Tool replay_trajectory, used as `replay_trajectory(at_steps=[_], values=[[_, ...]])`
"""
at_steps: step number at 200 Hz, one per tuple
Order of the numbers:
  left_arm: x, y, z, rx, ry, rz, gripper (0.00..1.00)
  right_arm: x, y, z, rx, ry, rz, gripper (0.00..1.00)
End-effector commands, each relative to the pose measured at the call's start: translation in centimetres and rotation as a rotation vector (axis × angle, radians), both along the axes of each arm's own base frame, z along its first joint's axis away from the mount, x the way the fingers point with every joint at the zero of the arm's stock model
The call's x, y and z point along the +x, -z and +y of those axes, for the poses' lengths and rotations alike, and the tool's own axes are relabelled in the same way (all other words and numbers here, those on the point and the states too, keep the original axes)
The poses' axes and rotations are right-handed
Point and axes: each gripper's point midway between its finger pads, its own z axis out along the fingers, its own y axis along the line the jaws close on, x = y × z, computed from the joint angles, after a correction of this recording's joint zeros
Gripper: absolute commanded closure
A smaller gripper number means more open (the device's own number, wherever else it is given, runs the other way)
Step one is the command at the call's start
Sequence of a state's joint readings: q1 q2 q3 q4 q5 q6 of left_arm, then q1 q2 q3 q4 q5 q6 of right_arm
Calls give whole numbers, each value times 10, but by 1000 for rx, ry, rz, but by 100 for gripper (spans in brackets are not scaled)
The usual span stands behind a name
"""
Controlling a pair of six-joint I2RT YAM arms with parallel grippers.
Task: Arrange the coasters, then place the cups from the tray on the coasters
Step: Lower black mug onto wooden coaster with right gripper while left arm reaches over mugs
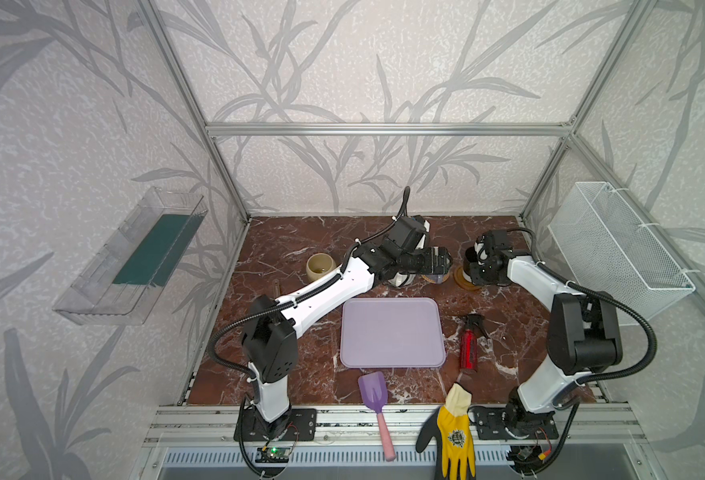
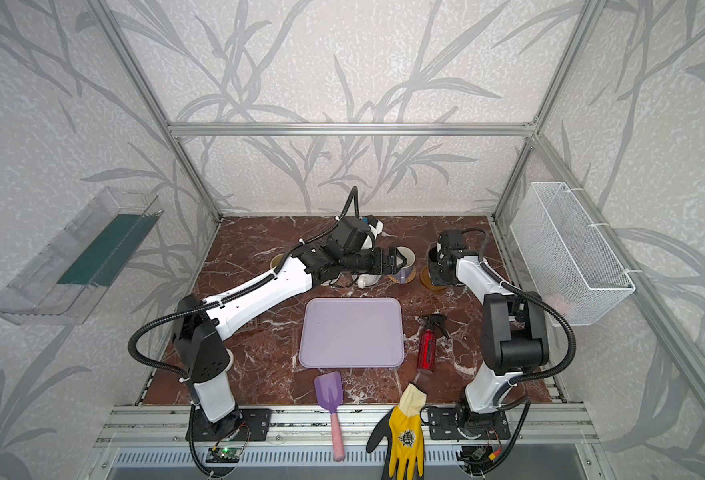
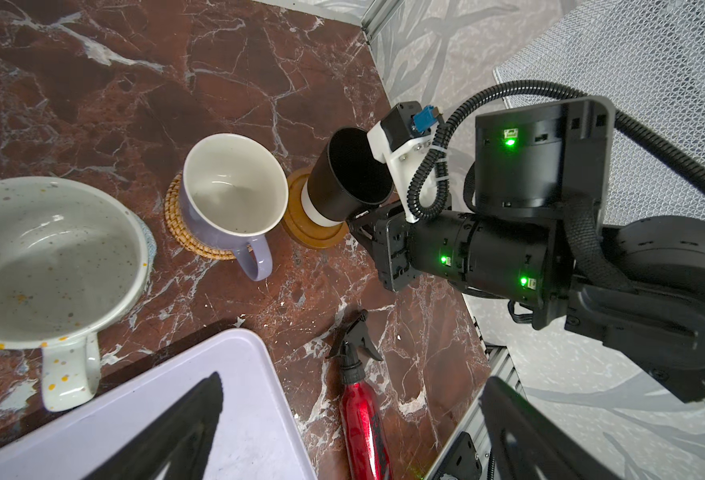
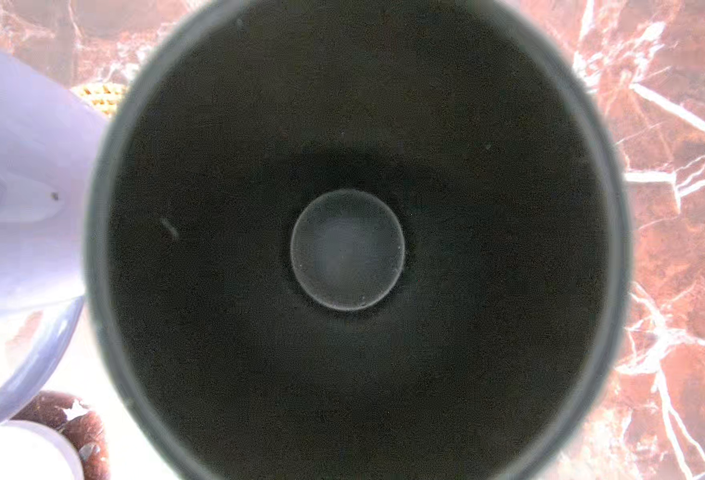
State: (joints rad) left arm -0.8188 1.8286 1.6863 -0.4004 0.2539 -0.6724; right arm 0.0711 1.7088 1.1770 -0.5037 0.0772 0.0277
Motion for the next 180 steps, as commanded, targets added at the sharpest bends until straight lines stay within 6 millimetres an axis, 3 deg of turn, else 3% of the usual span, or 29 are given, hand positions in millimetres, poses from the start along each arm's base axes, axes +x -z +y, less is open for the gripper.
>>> replay_trajectory(at_steps=[1, 180], values=[[4, 1, 0, 21, -4, -4, 1, 23, -23, 2, 5, -7, -101, 100], [-2, 7, 6, 21, -19, 8, 1, 5, 0, 3, 18, 6, -37, 100]])
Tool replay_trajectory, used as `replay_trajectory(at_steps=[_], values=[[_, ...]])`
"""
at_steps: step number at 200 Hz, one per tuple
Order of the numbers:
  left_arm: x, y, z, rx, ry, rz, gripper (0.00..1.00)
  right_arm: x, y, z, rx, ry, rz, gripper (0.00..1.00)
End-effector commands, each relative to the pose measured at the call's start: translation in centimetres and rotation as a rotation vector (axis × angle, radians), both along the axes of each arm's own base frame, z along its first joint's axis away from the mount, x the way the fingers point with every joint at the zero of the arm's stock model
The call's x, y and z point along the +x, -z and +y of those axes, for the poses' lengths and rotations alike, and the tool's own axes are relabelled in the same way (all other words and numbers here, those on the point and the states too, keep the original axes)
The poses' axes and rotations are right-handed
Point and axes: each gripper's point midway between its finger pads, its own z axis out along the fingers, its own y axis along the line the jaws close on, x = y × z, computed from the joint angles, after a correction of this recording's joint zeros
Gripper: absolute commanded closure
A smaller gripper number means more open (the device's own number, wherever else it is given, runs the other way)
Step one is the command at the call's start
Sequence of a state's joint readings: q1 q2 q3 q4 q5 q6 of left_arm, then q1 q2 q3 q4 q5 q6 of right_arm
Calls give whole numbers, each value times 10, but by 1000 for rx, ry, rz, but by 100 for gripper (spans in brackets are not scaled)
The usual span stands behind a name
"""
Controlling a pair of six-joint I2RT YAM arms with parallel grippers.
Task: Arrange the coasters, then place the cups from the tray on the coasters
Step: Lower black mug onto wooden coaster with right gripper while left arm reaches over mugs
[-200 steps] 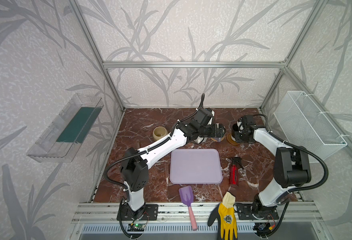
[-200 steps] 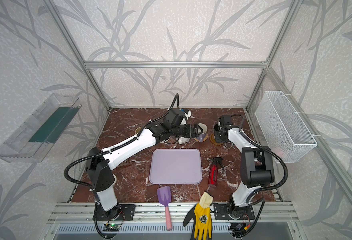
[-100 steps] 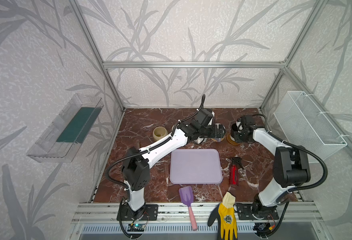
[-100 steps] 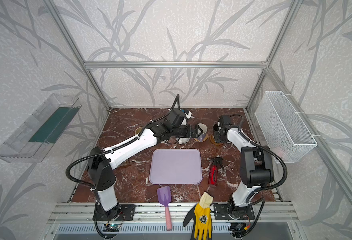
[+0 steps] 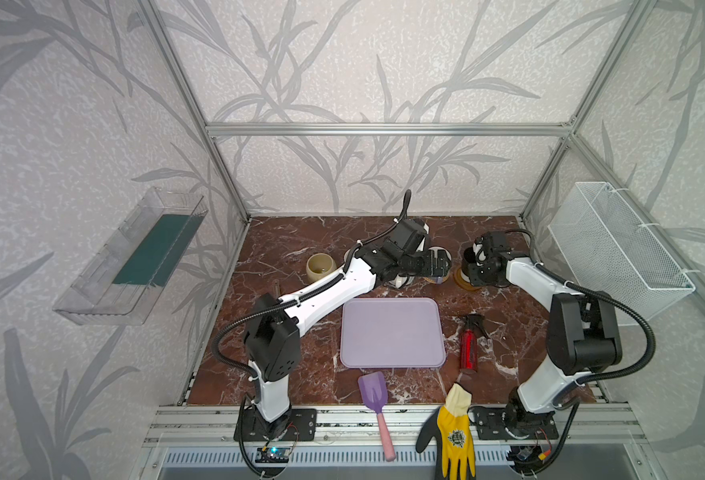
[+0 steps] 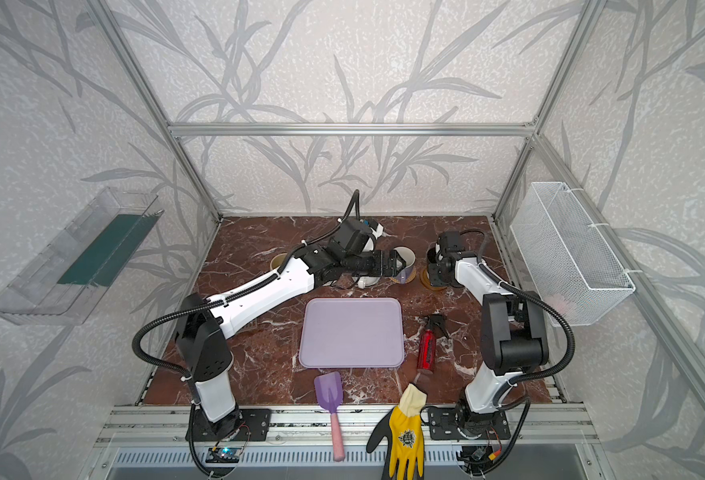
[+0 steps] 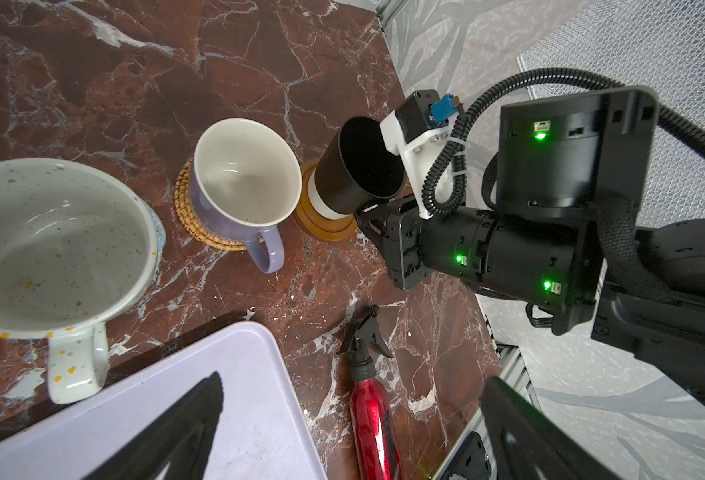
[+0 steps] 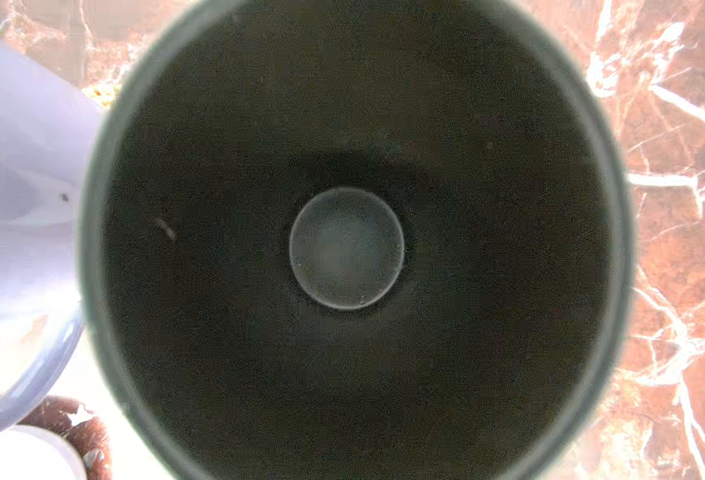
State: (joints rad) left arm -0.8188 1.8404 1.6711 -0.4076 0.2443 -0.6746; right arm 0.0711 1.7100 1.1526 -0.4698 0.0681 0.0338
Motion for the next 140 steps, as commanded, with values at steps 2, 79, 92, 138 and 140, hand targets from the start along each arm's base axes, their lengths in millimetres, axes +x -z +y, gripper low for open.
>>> replay_trajectory(at_steps=[2, 79, 92, 138, 140], values=[[-2, -7, 4, -6, -9, -13, 1, 5, -6, 1, 6, 5, -29, 100], [-6, -7, 8, -4, -1, -26, 1, 0, -3, 1, 10, 12, -13, 98], [-7, -6, 8, 0, 2, -24, 1, -1, 0, 1, 12, 12, -8, 96], [-10, -12, 10, -13, -2, -29, 1, 0, -4, 5, 35, 0, -7, 86], [-10, -12, 10, -14, -2, -30, 1, 1, -5, 5, 36, 1, -7, 86]])
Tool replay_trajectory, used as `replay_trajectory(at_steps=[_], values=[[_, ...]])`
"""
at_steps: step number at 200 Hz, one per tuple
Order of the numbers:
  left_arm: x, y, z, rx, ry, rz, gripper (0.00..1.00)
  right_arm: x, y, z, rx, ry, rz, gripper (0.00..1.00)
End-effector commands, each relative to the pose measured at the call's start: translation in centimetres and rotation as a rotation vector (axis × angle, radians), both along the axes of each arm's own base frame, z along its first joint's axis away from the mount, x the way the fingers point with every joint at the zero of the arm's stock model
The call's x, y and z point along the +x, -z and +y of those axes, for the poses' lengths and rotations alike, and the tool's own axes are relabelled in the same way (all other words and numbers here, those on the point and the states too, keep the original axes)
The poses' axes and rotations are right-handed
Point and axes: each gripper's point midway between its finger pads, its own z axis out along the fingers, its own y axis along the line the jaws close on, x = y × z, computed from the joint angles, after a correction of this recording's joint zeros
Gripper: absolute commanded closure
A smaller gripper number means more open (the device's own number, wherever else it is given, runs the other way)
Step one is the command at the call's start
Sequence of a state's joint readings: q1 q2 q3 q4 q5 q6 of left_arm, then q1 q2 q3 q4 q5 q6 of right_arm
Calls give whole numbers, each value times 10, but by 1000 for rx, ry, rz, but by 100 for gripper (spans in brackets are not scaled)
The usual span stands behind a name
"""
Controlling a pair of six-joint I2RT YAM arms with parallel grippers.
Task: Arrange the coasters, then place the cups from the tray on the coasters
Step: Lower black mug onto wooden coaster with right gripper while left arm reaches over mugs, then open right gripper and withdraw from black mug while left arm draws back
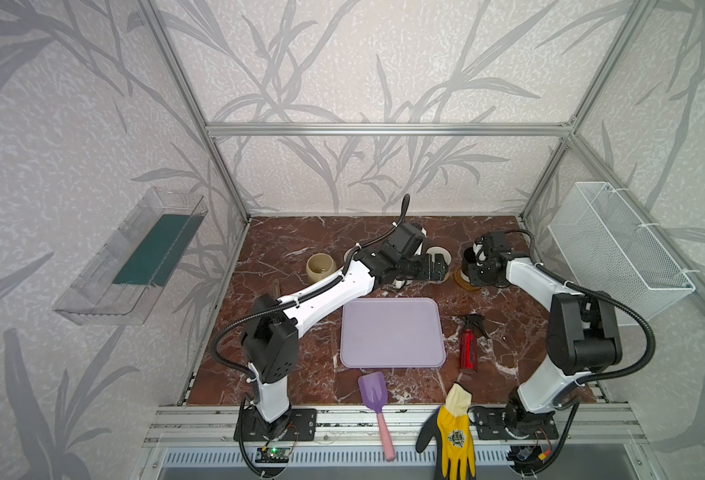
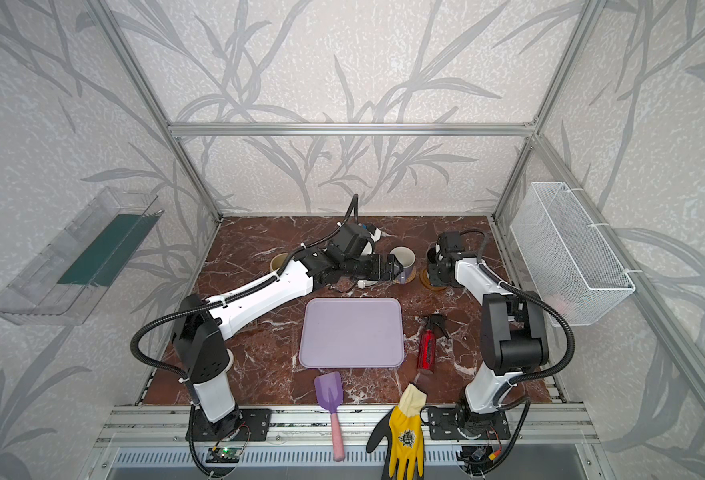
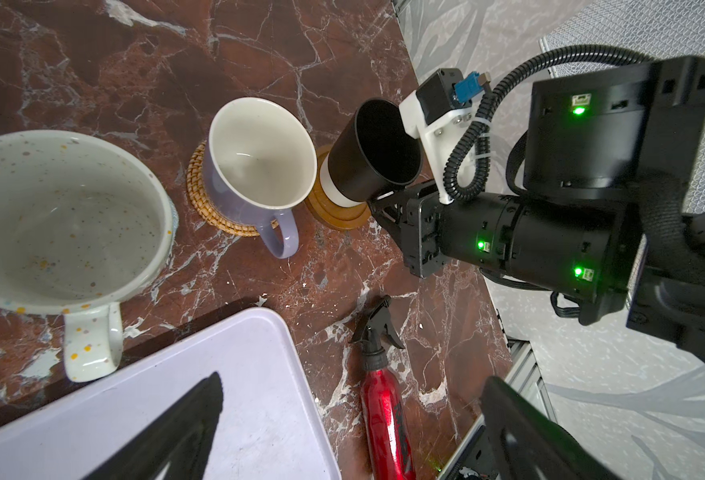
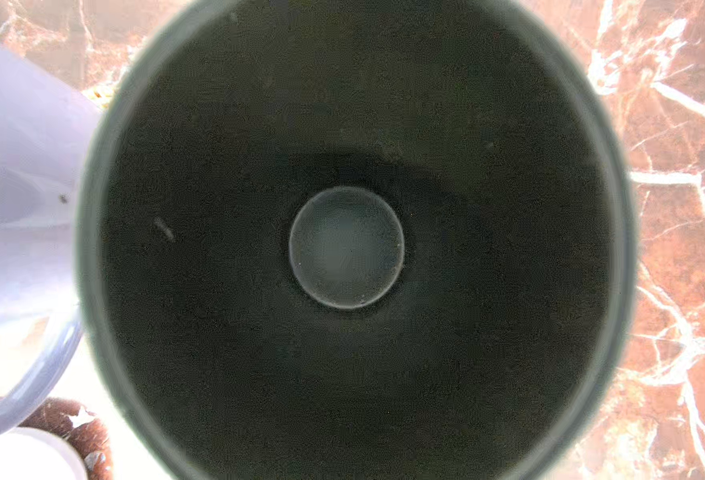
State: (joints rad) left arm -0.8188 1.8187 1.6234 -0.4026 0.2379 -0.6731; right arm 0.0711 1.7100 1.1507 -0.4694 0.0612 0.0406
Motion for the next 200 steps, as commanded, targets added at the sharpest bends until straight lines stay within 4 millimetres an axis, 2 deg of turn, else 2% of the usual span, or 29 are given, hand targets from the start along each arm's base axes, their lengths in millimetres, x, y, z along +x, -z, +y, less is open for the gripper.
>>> replay_trajectory(at_steps=[1, 10, 31, 54, 77, 99, 104, 112, 115, 138, 162, 181, 200], values=[[-5, -21, 3, -34, 2, -41, 1, 1, -5, 4, 27, -2, -9, 85], [-6, -24, 3, -37, 5, -47, 1, 2, -6, 4, 26, 1, -11, 80], [-7, -27, 6, -33, 4, -54, 1, 0, -5, 4, 26, 3, -6, 79], [-9, -28, 8, -30, 3, -60, 1, 1, -6, 4, 35, 2, -8, 66], [-9, -30, 10, -25, 0, -67, 1, 2, -6, 6, 40, 0, -11, 60], [-9, -31, 15, -13, -12, -74, 1, 2, -12, 1, 23, 26, -35, 33], [-9, -32, 16, -9, -17, -76, 1, 2, -16, 0, 23, 31, -51, 25], [-9, -32, 21, 3, -33, -79, 1, 3, -20, -1, 23, 35, -75, 4], [-9, -31, 22, 8, -36, -80, 1, 3, -23, -1, 23, 36, -85, 1], [-10, -33, 34, 24, -61, -94, 1, 3, -41, 1, 39, 33, -149, 1], [-12, -36, 50, 52, -81, -124, 1, -3, -71, -5, 29, 88, -250, 1], [-10, -36, 82, 114, -143, -177, 1, -13, -99, -9, 32, 126, -347, 1], [-10, -37, 122, 144, -217, -234, 1, -28, -126, -5, 62, 133, -449, 1]])
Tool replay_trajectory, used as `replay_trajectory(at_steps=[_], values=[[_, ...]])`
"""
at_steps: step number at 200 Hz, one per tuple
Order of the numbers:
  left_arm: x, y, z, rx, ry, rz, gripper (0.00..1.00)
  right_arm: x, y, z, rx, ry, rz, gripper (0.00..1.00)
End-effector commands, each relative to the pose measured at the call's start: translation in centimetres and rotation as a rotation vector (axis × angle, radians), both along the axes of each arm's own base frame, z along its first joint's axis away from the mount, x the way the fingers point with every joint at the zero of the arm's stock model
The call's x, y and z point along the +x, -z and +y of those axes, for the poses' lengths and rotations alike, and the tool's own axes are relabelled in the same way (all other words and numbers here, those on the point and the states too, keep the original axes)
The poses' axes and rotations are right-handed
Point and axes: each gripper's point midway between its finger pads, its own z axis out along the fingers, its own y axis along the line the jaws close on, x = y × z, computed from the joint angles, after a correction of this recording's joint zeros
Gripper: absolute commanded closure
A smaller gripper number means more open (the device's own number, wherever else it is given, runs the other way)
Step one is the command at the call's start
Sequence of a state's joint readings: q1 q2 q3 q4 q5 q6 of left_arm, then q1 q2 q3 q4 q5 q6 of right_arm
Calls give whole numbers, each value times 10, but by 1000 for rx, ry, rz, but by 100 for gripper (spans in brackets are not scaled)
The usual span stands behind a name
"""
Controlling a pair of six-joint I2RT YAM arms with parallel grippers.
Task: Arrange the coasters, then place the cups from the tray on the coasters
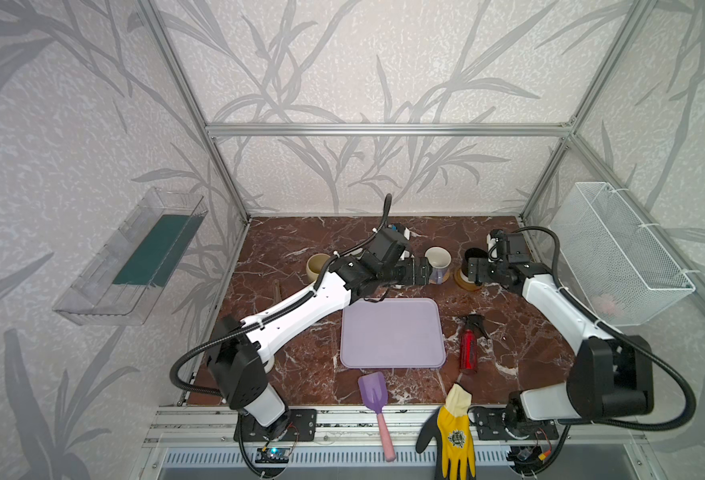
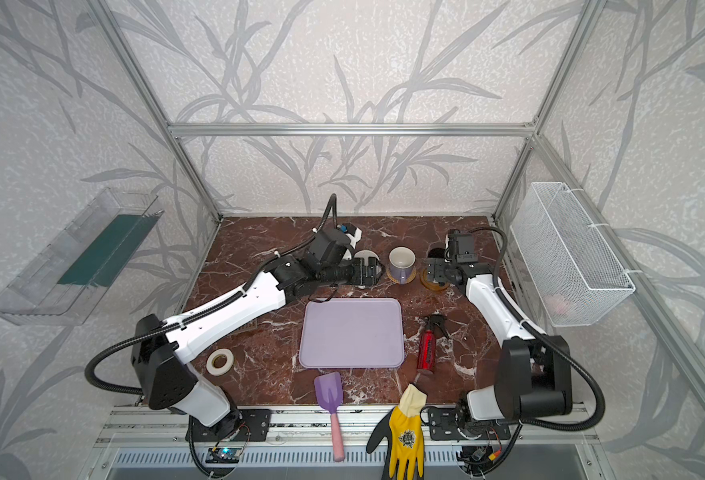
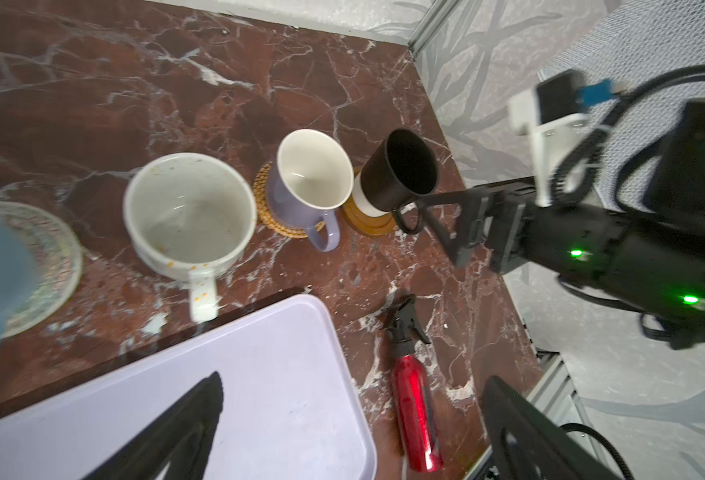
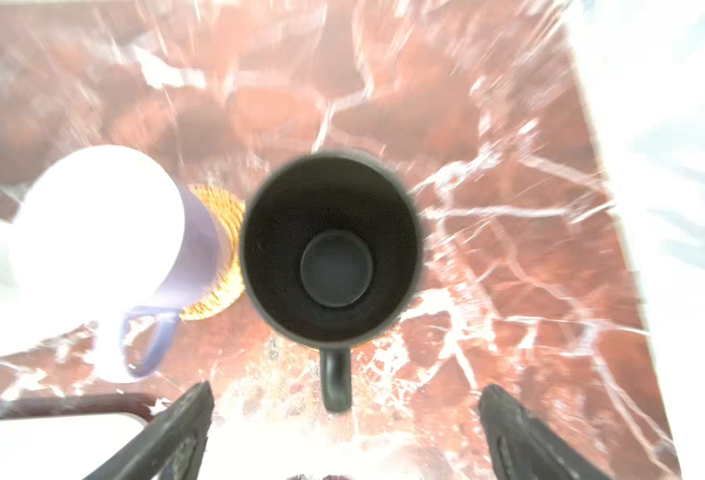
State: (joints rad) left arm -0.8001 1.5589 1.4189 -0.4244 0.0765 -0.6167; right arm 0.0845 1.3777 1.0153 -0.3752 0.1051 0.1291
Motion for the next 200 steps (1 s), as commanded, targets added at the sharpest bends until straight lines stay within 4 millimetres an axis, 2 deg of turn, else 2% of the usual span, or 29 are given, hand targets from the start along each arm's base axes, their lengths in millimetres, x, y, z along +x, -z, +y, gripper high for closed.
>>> replay_trajectory(at_steps=[1, 18, 30, 52, 83, 111, 134, 148, 179, 200], values=[[6, -11, 55, 74, -110, -107, 1, -11, -41, -1, 29, 46, -161, 1], [5, -10, 99, 122, -205, -179, 1, -24, -56, 8, 71, 8, -237, 1], [2, -7, 129, 169, -265, -227, 1, -32, -58, 12, 102, -12, -274, 1], [-4, 4, 176, 290, -344, -320, 1, -43, -43, 14, 126, -15, -296, 1], [-5, 26, 224, 444, -448, -462, 1, -50, -15, 3, 36, -4, -238, 3], [-3, 40, 266, 514, -573, -502, 1, -45, -11, -6, -39, 4, -305, 5], [5, 57, 295, 600, -641, -500, 1, -40, -8, -9, -75, 0, -420, 6], [9, 65, 307, 648, -664, -523, 1, -38, 2, -10, -79, 5, -459, 6], [13, 72, 327, 698, -718, -576, 1, -35, 23, -8, -115, -33, -412, 6], [17, 88, 340, 686, -718, -573, 1, -34, 27, -8, -120, -34, -447, 6]])
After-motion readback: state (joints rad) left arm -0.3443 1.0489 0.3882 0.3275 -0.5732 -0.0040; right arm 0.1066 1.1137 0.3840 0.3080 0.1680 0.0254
